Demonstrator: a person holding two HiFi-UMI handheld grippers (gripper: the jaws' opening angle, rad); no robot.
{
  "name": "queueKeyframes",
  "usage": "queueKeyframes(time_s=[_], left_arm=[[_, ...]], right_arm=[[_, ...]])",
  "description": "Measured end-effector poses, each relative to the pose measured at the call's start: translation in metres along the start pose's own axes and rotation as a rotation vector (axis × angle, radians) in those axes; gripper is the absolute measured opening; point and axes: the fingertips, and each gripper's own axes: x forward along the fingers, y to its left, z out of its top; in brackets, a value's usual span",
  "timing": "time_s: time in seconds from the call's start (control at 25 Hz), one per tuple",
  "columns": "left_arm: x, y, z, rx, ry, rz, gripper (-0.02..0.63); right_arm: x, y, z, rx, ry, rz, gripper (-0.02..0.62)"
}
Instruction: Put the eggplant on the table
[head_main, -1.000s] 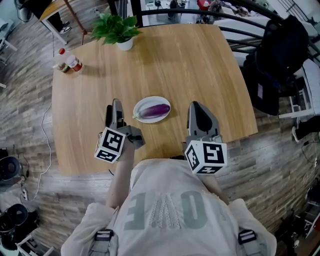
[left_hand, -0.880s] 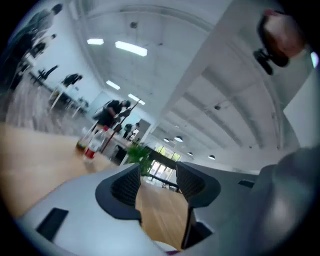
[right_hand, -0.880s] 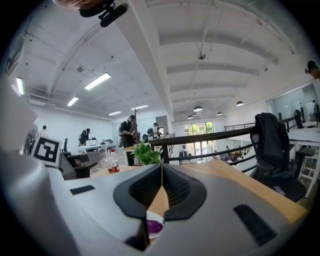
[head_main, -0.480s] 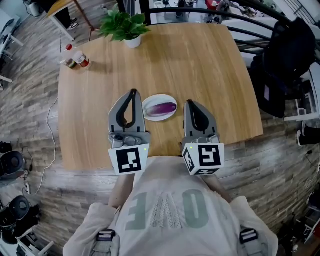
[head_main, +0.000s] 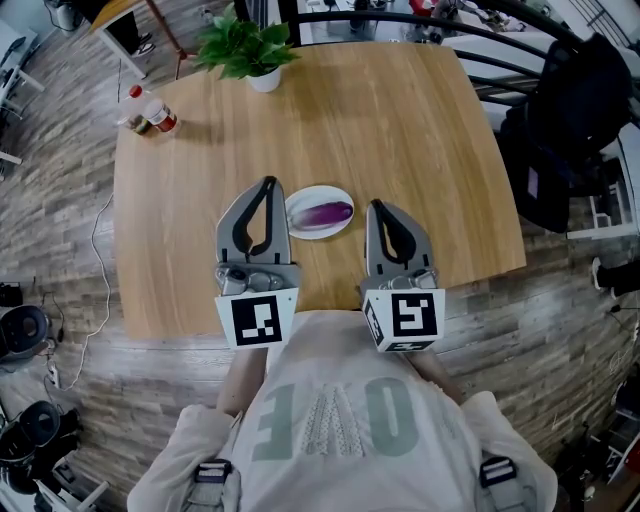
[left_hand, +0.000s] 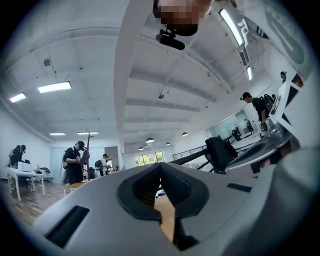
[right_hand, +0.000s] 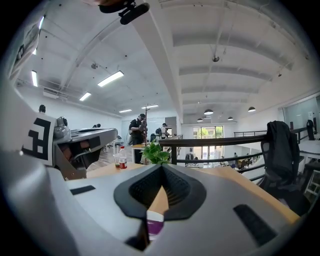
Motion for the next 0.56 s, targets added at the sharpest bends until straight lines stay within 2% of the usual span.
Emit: queueKeyframes(time_s=[0.24, 0.56], left_arm=[[-0.001, -0.002, -0.007, 0.009, 0.034, -0.01, 0.008], [0.0, 0.0, -0.011, 0.003, 0.038, -0.021, 0.009]], right_arm=[[-0.002, 0.003, -0.003, -0.014, 0.019, 0.006, 0.018], [-0.002, 0.008, -0.007, -0.041, 0.027, 0.016, 0.018]])
